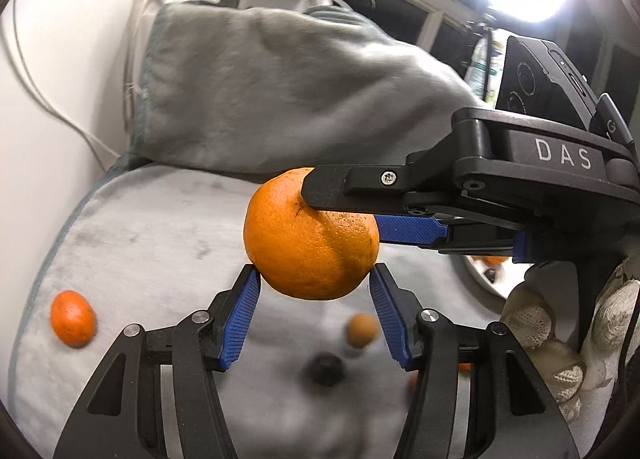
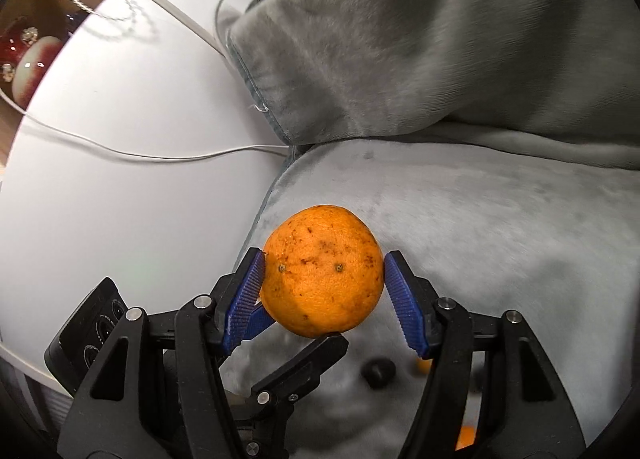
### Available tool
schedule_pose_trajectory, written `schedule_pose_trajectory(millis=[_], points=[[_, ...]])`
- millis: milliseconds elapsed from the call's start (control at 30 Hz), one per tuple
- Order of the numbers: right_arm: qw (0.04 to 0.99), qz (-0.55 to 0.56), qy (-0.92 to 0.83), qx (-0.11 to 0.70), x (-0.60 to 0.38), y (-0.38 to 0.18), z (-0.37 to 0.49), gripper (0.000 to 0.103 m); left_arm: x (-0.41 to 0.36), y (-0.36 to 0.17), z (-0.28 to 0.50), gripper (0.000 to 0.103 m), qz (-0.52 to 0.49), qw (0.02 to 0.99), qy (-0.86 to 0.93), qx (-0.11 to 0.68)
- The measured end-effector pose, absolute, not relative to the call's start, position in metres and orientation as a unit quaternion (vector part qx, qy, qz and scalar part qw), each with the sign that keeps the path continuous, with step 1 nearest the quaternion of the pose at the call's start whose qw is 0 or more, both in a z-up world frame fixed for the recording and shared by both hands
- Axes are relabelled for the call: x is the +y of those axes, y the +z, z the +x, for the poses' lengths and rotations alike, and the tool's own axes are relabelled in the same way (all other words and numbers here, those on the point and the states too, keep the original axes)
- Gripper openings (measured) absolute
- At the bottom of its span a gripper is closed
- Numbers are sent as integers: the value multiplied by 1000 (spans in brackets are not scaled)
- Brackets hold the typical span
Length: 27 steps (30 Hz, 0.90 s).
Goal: Organize fruits
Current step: 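Carry the tangerine in the right gripper toward the floral plate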
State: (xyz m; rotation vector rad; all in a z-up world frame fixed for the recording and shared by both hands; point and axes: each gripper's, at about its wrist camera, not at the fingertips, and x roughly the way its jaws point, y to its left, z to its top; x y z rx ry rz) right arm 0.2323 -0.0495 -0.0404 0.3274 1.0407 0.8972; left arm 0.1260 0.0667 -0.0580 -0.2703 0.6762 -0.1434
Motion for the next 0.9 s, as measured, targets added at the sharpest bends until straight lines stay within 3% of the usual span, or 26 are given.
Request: schedule_pose_trajectory(millis=[900], points=[[825, 224, 304, 420, -256, -39, 180, 65, -94, -42, 113, 56, -84, 914, -209, 339]])
